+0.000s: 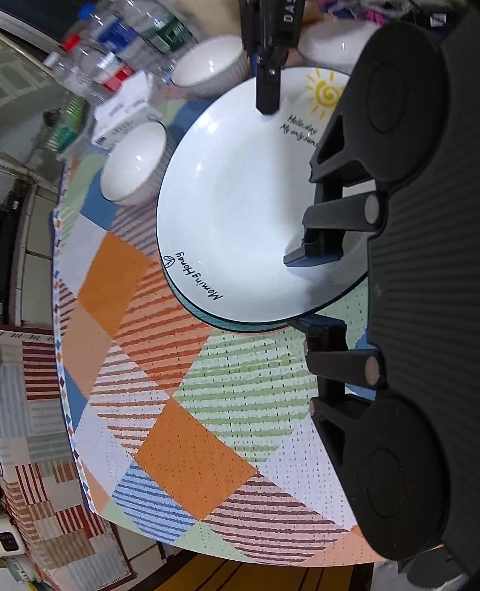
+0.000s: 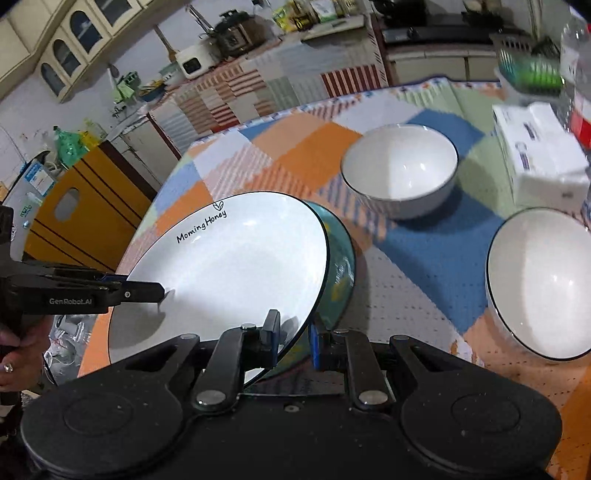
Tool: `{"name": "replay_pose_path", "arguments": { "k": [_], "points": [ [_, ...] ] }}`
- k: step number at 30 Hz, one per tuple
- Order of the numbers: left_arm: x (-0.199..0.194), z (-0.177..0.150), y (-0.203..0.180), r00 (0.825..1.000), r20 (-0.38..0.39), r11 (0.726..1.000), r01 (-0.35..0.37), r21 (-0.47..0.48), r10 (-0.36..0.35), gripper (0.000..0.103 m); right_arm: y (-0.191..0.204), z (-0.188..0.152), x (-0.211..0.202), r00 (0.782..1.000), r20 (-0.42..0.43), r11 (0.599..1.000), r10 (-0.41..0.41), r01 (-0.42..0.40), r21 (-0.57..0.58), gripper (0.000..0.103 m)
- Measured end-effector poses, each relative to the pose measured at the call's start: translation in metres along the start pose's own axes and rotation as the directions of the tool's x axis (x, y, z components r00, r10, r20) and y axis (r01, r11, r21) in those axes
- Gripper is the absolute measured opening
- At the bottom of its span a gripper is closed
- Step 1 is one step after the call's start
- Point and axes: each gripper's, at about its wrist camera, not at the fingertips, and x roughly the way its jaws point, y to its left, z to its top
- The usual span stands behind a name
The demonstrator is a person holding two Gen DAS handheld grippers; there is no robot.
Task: Organize plates and bowls
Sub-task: 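Lift the white plate, lower it onto the egg plate, open left tool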
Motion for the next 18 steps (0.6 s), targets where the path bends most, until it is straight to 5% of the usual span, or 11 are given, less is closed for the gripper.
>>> {"name": "replay_pose_path", "arguments": {
  "k": [11, 18],
  "points": [
    [0.03, 0.017, 0.008, 0.993, -0.118, 1.0, 0.002, -0.007, -0.002, 0.024, -0.007, 0.006, 0.027, 0.996, -0.082, 0.999, -0.043, 0.043, 0.0, 0.022],
    [0.038, 0.016, -0.001, 0.988, -0.135, 0.996, -0.071, 0.059, 0.079, 0.024, 0.023, 0.003, 0.038, 0.976, -0.071, 0.967, -0.208, 0.194, -0.163, 0.028]
  ]
}}
